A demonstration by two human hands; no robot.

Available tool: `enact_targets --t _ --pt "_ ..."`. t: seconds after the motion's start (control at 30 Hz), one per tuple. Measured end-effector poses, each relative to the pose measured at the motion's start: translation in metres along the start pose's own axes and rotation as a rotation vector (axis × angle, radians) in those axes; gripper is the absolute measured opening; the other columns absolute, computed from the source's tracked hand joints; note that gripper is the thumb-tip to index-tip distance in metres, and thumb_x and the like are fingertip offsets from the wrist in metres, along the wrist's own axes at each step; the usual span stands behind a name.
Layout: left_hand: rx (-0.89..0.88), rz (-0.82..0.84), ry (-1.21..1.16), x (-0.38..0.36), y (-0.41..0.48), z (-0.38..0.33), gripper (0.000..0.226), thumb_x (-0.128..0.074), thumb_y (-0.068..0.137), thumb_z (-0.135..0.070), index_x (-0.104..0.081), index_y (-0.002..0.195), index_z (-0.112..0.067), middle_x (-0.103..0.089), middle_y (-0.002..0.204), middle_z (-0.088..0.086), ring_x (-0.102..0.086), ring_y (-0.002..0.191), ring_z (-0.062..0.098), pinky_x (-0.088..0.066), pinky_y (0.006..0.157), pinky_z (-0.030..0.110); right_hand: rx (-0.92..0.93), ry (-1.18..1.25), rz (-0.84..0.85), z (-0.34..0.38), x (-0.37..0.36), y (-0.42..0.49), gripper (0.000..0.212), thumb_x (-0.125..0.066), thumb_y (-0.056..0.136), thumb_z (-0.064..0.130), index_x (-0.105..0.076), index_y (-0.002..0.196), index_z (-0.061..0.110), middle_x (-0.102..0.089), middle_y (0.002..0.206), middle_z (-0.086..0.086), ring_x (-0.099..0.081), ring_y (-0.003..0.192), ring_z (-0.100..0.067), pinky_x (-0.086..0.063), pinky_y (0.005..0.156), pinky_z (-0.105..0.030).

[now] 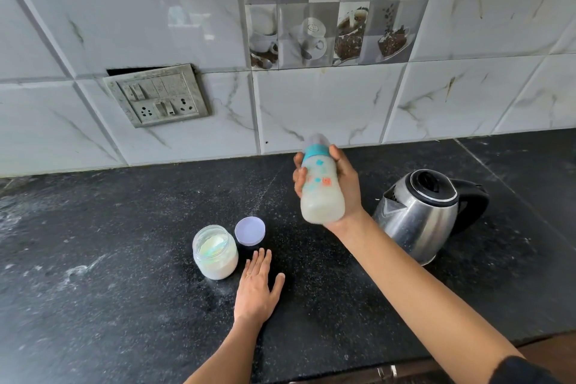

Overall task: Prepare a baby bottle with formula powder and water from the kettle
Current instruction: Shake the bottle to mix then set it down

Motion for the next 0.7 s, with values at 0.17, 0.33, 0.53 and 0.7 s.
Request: enact_targets --t 0.17,0.33,0.53,0.7 --pt "-0.001 0.0 0.008 -0.001 0.0 0.002 0.065 -0.032 0.097 -0.049 -0.012 0.15 -0.017 -0.009 0.158 -0.002 0.011 0.136 -0.001 0.014 0.111 0.019 -0.012 -0.096 0.042 -0.004 -0.003 -0.005 0.057 -0.079 0.067 0.03 -0.051 0.113 0.009 -0.061 0.092 -0.011 -0.061 0.062 -0.021 -0.054 0.055 -0.03" --pt "-0.002 -0.002 0.001 -0.001 0.0 0.001 0.065 -0.032 0.097 -0.049 -0.013 0.15 -0.017 -0.009 0.158 -0.002 0.011 0.137 0.0 0.013 0.112 0.019 -0.037 -0.024 0.058 0.0 -0.001 -0.005 0.046 -0.078 0.068 0.028 -0.06 0.104 0.005 -0.061 0.092 -0.01 -0.061 0.063 -0.02 -0.055 0.056 -0.03" --pt "-0.009 -0.004 -0.008 -0.003 0.001 0.001 0.065 -0.035 0.097 -0.048 -0.015 0.15 -0.016 -0.012 0.157 -0.001 0.008 0.137 0.0 0.011 0.113 0.02 0.002 0.138 -0.01 0.006 -0.001 -0.002 0.059 -0.087 0.056 0.019 -0.055 0.103 0.001 -0.06 0.091 -0.012 -0.062 0.064 -0.023 -0.057 0.056 -0.031" --pt "-0.014 -0.014 -0.014 -0.002 0.002 0.001 0.064 -0.037 0.097 -0.046 -0.017 0.149 -0.014 -0.013 0.157 0.0 0.008 0.136 0.0 0.011 0.113 0.02 -0.029 -0.204 0.091 -0.003 -0.004 -0.008 0.044 -0.073 0.072 0.034 -0.064 0.11 0.014 -0.062 0.093 -0.009 -0.059 0.062 -0.02 -0.053 0.055 -0.03"
Point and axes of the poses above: each hand's wrist, its own y-axis towards the middle knuckle, its own x-axis out of the back of the hand, z = x × y, the point moved 1 cm from there along y, towards the middle knuckle
